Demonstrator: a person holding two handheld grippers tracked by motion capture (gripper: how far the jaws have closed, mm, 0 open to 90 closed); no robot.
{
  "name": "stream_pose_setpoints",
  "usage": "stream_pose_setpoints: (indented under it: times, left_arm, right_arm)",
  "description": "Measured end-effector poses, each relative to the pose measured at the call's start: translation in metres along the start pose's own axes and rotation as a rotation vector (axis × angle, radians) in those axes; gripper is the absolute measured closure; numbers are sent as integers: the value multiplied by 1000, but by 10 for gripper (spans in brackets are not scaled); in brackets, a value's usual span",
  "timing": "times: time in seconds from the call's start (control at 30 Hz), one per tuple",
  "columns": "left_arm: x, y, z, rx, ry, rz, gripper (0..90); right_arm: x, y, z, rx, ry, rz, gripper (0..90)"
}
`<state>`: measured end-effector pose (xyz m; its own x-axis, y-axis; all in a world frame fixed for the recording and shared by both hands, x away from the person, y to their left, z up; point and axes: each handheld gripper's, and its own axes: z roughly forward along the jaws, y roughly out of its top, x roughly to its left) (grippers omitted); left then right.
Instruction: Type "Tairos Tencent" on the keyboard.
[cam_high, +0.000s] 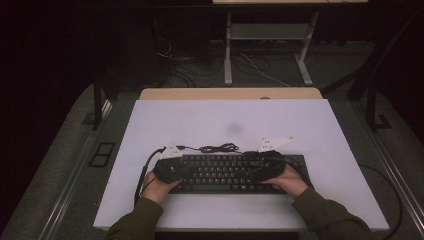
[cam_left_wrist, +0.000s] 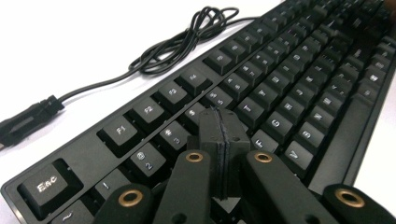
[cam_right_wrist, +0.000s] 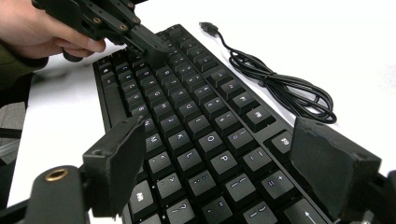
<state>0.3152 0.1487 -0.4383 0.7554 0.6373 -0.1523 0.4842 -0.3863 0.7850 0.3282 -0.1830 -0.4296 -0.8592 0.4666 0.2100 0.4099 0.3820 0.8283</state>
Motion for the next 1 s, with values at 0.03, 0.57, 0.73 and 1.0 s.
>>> stream_pose_setpoints:
  times: [0.03, 0.57, 0.73, 1.0]
  left_arm:
    - [0, 0, -1, 0, 1, 6, 891]
    - [-5, 1, -9, -20, -12, -11, 764]
    - [-5, -1, -10, -24, -4, -19, 658]
    - [-6, -5, -15, -33, 6, -25, 512]
  right_arm:
    - [0, 0, 0, 0, 0, -1, 184]
    - [2, 2, 4, 11, 11, -10, 187]
    - [3, 4, 6, 22, 27, -9, 222]
    - [5, 8, 11, 29, 49, -7, 266]
